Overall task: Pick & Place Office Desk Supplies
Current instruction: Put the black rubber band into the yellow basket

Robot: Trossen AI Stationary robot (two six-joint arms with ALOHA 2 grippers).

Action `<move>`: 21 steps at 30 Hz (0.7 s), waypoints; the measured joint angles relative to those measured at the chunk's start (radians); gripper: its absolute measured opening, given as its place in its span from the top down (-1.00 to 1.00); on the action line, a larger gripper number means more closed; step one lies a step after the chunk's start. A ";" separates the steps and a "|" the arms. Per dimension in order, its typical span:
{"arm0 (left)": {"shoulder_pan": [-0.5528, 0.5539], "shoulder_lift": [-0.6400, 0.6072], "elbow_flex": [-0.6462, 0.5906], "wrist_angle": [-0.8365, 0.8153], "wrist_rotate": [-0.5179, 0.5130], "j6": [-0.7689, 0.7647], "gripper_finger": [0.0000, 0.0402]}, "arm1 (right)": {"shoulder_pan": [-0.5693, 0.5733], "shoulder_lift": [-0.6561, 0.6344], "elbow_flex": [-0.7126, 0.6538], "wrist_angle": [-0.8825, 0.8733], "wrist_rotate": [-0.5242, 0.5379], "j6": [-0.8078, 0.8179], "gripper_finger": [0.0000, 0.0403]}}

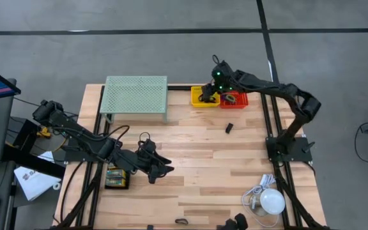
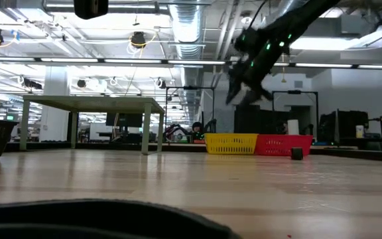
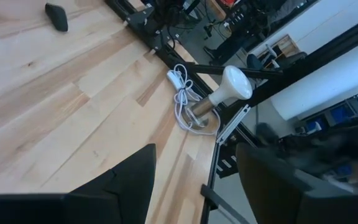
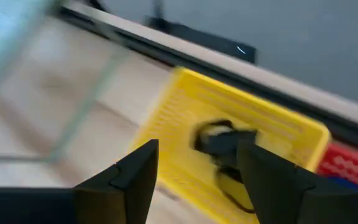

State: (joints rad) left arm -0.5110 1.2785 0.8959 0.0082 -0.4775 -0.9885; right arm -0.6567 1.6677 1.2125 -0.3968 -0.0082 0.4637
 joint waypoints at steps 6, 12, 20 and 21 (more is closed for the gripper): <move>0.000 0.000 0.000 -0.037 0.036 0.034 -0.08 | 0.121 -0.170 0.000 -0.055 -0.131 -0.104 -0.03; -0.045 0.000 0.000 -0.255 0.211 -0.013 -0.08 | 0.336 -0.331 0.000 -0.226 -0.029 -0.097 -0.02; -0.177 0.099 0.001 -0.267 0.387 -0.066 -0.08 | 0.616 -0.490 0.000 -0.282 0.226 0.074 -0.02; -0.190 0.130 0.001 -0.260 0.399 -0.061 -0.08 | 0.643 -0.502 0.000 -0.286 0.264 0.090 -0.02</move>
State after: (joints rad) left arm -0.7011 1.4089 0.8967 -0.2516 -0.0781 -1.0494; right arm -0.0137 1.1662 1.2125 -0.6831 0.2555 0.5542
